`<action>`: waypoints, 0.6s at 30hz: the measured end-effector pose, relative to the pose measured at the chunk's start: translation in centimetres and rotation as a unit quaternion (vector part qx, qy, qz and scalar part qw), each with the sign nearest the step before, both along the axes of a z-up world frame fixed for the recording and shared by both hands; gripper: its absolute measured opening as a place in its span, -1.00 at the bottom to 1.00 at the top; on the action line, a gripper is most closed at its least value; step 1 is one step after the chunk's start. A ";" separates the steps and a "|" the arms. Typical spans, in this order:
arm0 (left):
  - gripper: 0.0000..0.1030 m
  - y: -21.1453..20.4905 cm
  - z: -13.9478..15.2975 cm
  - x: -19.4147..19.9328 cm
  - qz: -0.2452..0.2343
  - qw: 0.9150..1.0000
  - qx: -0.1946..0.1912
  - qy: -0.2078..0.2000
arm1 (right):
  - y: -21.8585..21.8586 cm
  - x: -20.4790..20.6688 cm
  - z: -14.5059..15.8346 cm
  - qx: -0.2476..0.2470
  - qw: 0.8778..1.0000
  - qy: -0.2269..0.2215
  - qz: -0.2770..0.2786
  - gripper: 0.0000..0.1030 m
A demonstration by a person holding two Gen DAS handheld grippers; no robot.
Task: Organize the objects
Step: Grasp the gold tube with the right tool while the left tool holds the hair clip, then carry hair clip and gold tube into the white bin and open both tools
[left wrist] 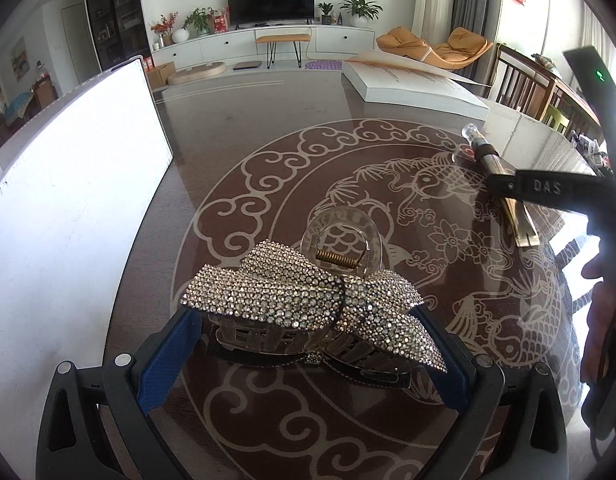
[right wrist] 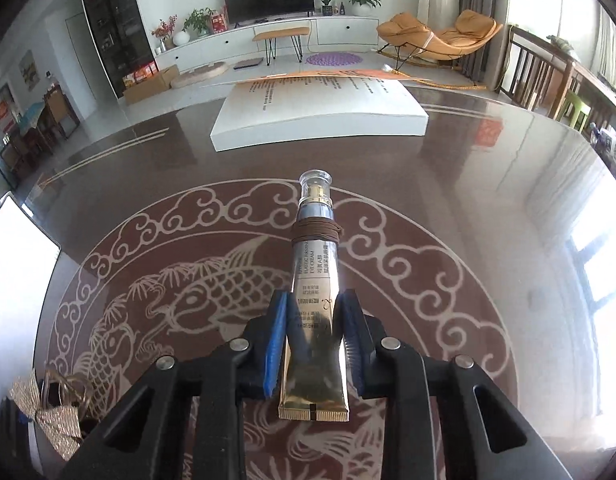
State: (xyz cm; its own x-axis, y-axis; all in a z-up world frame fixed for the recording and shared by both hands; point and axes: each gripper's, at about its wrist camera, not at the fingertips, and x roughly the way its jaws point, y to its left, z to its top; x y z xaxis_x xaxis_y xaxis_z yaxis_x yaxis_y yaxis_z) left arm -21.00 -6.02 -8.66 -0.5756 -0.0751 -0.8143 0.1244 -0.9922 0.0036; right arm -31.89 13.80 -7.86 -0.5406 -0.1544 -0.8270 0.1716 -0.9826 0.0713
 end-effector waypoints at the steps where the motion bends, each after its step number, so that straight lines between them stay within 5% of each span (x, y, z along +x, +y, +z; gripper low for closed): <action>1: 1.00 0.0 0.0 0.0 0.000 1.000 0.000 0.000 | 0.8 1.1 0.1 -0.001 1.000 0.003 0.003 -0.45; 11: 1.00 0.0 0.0 0.0 0.000 1.000 0.000 0.000 | 4.8 17.7 -0.2 0.029 0.999 0.034 0.004 -0.45; 18: 1.00 0.0 0.0 0.0 0.000 1.000 0.000 0.000 | 4.3 20.4 -0.3 0.032 0.998 0.048 -0.002 -0.44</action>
